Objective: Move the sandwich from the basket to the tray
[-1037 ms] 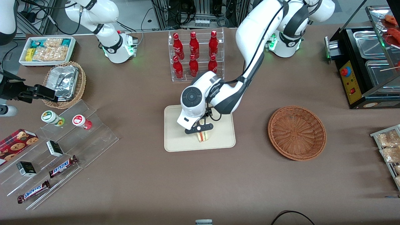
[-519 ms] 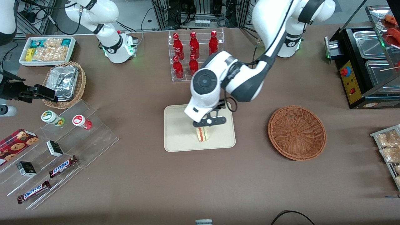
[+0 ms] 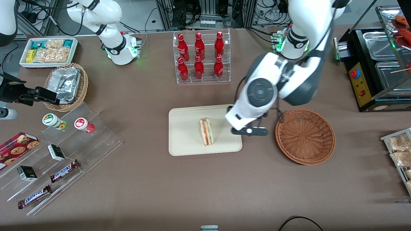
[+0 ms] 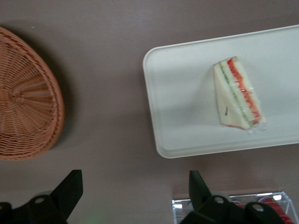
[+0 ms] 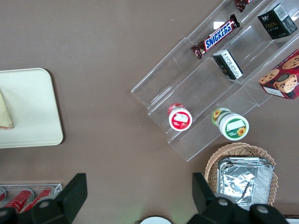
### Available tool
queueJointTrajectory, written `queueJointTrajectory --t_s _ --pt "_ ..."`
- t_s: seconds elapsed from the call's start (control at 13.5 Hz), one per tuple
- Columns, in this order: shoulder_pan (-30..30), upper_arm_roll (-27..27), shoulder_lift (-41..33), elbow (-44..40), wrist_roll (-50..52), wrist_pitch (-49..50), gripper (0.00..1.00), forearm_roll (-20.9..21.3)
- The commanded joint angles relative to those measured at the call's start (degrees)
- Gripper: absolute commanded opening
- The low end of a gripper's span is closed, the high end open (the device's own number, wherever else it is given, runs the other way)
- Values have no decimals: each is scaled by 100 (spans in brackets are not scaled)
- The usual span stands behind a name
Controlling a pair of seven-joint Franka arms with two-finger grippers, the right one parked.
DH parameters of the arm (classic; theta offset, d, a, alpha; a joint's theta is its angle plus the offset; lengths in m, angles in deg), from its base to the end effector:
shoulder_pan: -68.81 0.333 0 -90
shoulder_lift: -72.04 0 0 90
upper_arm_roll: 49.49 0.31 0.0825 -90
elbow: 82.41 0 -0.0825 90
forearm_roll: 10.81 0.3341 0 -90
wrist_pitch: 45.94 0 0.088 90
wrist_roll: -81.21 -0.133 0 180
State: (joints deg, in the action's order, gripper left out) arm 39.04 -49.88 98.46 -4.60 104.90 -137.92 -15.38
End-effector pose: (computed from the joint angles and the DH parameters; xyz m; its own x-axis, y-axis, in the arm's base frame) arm 0.5259 -0.3167 0.4235 0.9691 -0.0971 -0.2266 -0.1024 -0.9947 -0.0118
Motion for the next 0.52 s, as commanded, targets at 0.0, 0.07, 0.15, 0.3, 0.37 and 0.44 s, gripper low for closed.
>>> queueJointTrajectory --t_s 0.0,0.07,0.15,0.3,0.37,0.44 --pt "374 -40 -671 795 -591 -39 100 70" --pt "514 -40 -856 971 -837 -39 100 70" --pt "672 -40 -1014 1103 -1040 -39 100 70" --pt "901 -40 -1339 1350 -1321 -13 100 70" --pt "1007 -40 -1498 1447 -1480 48 100 79" --pt "1069 -40 -1621 1500 -1603 127 100 79"
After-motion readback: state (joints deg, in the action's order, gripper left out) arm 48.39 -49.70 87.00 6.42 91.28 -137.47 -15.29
